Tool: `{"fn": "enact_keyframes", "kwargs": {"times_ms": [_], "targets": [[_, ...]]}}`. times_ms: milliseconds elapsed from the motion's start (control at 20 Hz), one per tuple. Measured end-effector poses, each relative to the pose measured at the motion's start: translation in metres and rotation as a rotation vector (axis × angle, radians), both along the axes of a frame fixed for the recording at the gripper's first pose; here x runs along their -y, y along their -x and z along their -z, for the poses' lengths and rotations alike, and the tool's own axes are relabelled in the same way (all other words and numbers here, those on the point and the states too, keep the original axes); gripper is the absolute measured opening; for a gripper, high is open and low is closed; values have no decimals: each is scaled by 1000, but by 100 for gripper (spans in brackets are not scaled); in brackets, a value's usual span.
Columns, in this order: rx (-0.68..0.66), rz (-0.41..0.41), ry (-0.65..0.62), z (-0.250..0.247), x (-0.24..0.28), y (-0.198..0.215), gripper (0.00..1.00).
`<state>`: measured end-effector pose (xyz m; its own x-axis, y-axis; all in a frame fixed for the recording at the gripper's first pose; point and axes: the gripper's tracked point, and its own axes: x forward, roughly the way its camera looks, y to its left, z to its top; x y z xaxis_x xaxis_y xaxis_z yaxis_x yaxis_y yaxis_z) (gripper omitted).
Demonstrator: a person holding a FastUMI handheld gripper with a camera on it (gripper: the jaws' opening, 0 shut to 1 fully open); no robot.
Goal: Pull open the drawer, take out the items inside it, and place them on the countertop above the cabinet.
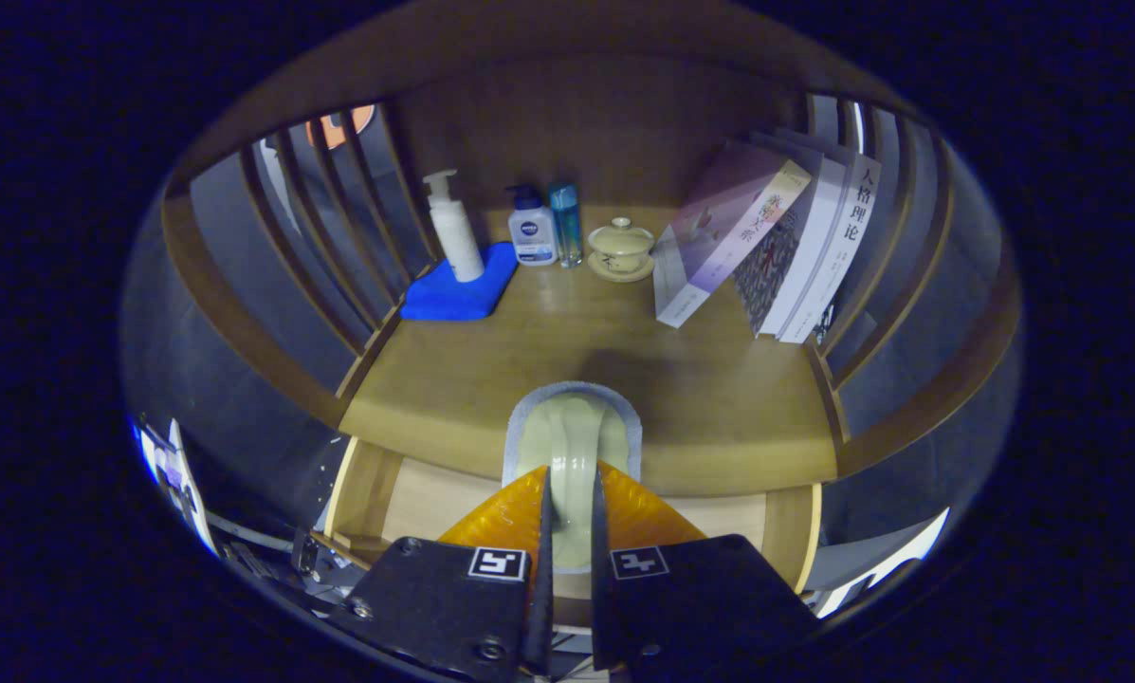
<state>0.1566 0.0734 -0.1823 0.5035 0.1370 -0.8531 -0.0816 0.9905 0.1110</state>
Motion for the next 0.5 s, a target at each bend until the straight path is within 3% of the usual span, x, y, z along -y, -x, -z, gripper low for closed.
{"fn": "enact_keyframes", "kwargs": {"times_ms": [500], "targets": [[-52,29,51,20,-11,-79,19]]}}
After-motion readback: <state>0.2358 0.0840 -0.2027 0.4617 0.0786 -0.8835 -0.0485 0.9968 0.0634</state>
